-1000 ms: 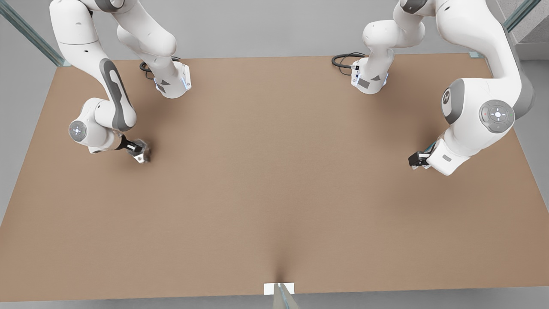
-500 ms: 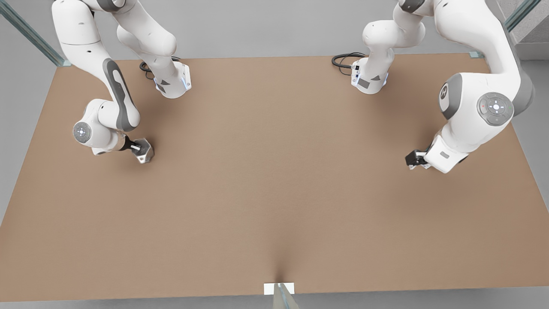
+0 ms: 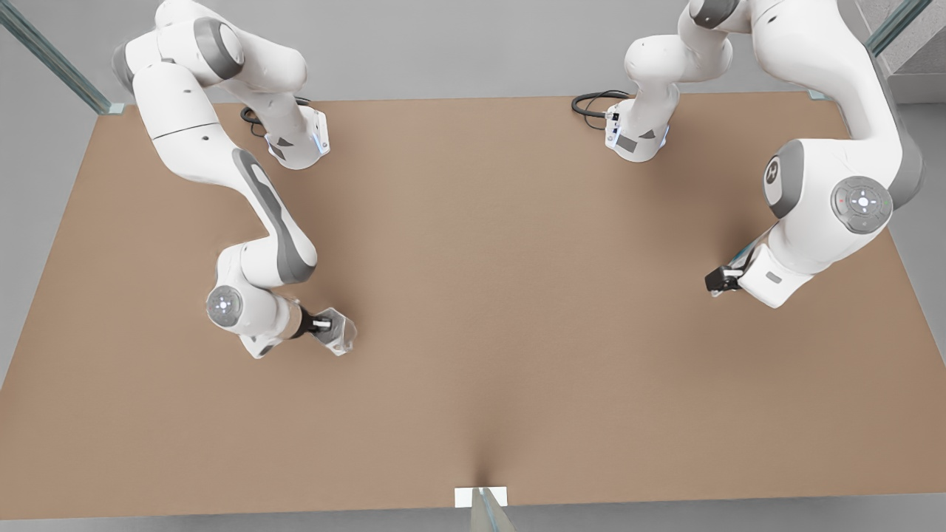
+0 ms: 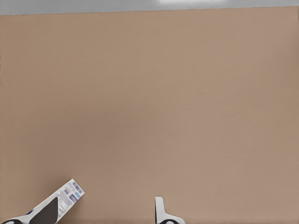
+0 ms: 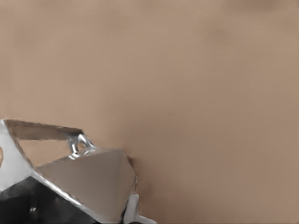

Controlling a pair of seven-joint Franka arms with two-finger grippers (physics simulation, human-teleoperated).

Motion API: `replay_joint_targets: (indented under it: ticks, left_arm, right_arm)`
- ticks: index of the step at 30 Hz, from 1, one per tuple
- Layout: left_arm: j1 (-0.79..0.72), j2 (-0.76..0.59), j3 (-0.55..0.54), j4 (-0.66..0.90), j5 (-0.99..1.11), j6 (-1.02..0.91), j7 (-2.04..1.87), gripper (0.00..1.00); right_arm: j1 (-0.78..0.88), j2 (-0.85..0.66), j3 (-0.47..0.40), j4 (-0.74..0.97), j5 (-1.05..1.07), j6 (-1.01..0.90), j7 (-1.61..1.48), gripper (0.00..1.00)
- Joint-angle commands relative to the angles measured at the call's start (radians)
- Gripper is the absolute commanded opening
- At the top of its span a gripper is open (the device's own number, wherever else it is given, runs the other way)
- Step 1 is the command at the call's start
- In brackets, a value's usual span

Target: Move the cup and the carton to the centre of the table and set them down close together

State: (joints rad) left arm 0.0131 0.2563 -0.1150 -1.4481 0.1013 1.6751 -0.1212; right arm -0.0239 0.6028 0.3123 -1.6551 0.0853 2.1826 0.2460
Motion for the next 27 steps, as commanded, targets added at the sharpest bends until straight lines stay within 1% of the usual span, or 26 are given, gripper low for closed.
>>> replay_joint_targets:
  ticks: [1, 2, 3, 4, 5, 7, 8, 9, 10, 11, 12, 13, 15, 16, 18, 20, 22, 25, 27]
  left_arm:
    - [-0.001, 0.0, 0.0, 0.0, 0.001, 0.0, 0.0, 1.0]
    - [-0.001, 0.0, 0.0, 0.0, 0.005, 0.0, -0.009, 1.0]
    - [0.001, -0.002, 0.001, 0.002, 0.011, 0.0, -0.008, 1.0]
    - [0.001, 0.0, 0.001, 0.002, 0.009, 0.0, -0.008, 1.0]
    - [0.007, 0.0, 0.001, 0.002, 0.011, 0.0, -0.008, 1.0]
    - [0.016, 0.003, 0.001, 0.002, 0.009, -0.006, -0.008, 1.0]
    - [0.025, 0.009, 0.001, 0.002, 0.011, -0.012, 0.011, 1.0]
    - [0.084, 0.003, 0.0, 0.003, -0.008, -0.028, 0.044, 1.0]
    - [0.134, 0.001, 0.0, 0.005, -0.015, -0.028, 0.076, 1.0]
    - [0.163, 0.005, 0.001, 0.011, -0.012, -0.028, 0.19, 1.0]
    - [0.192, -0.002, 0.0, 0.012, -0.014, -0.031, 0.225, 1.0]
    - [0.192, -0.002, 0.001, 0.025, -0.015, -0.032, 0.288, 1.0]
    - [0.202, -0.006, -0.002, 0.069, -0.017, -0.117, 0.379, 1.0]
    - [0.211, -0.003, 0.003, 0.068, -0.018, -0.109, 0.486, 1.0]
    - [0.291, -0.018, 0.001, 0.045, -0.02, -0.109, 0.672, 1.0]
    - [0.34, -0.015, 0.001, 0.017, -0.02, -0.114, 0.827, 1.0]
    - [0.364, 0.001, 0.0, 0.009, -0.018, -0.114, 0.9, 1.0]
    - [0.369, 0.008, 0.0, 0.006, -0.02, -0.114, 0.997, 1.0]
    - [0.378, -0.006, -0.002, -0.032, -0.029, -0.118, 0.997, 1.0]
  right_arm:
    - [0.039, 0.028, -0.025, 0.052, 0.011, -0.01, 0.009, 0.21]
    - [0.2, 0.098, -0.163, 0.195, 0.114, -0.052, 0.01, 0.21]
    - [0.309, 0.161, -0.249, 0.302, 0.189, -0.055, 0.01, 0.21]
    - [0.383, 0.212, -0.32, 0.386, 0.251, -0.084, 0.01, 0.21]
    - [0.466, 0.268, -0.409, 0.46, 0.333, -0.095, 0.01, 0.21]
    - [0.573, 0.376, -0.556, 0.574, 0.455, -0.138, 0.012, 0.21]
    - [0.593, 0.403, -0.579, 0.607, 0.478, -0.138, 0.038, 0.22]
    - [0.608, 0.428, -0.579, 0.647, 0.485, -0.13, 0.081, 0.23]
    - [0.61, 0.443, -0.581, 0.667, 0.491, -0.124, 0.092, 0.26]
    - [0.61, 0.448, -0.582, 0.669, 0.491, -0.118, 0.091, 0.67]
    - [0.61, 0.451, -0.587, 0.684, 0.491, -0.118, 0.091, 1.0]
    - [0.61, 0.456, -0.593, 0.686, 0.491, -0.106, 0.09, 1.0]
    - [0.615, 0.457, -0.593, 0.686, 0.491, -0.102, 0.088, 1.0]
    - [0.615, 0.457, -0.593, 0.686, 0.491, -0.102, 0.088, 1.0]
    - [0.615, 0.457, -0.593, 0.686, 0.493, -0.102, 0.088, 1.0]
    - [0.615, 0.454, -0.592, 0.684, 0.493, -0.096, 0.09, 1.0]
    - [0.615, 0.442, -0.588, 0.679, 0.493, -0.096, 0.09, 1.0]
    - [0.615, 0.362, -0.584, 0.666, 0.495, -0.102, 0.091, 1.0]
    - [0.616, 0.304, -0.582, 0.606, 0.493, -0.113, 0.091, 1.0]
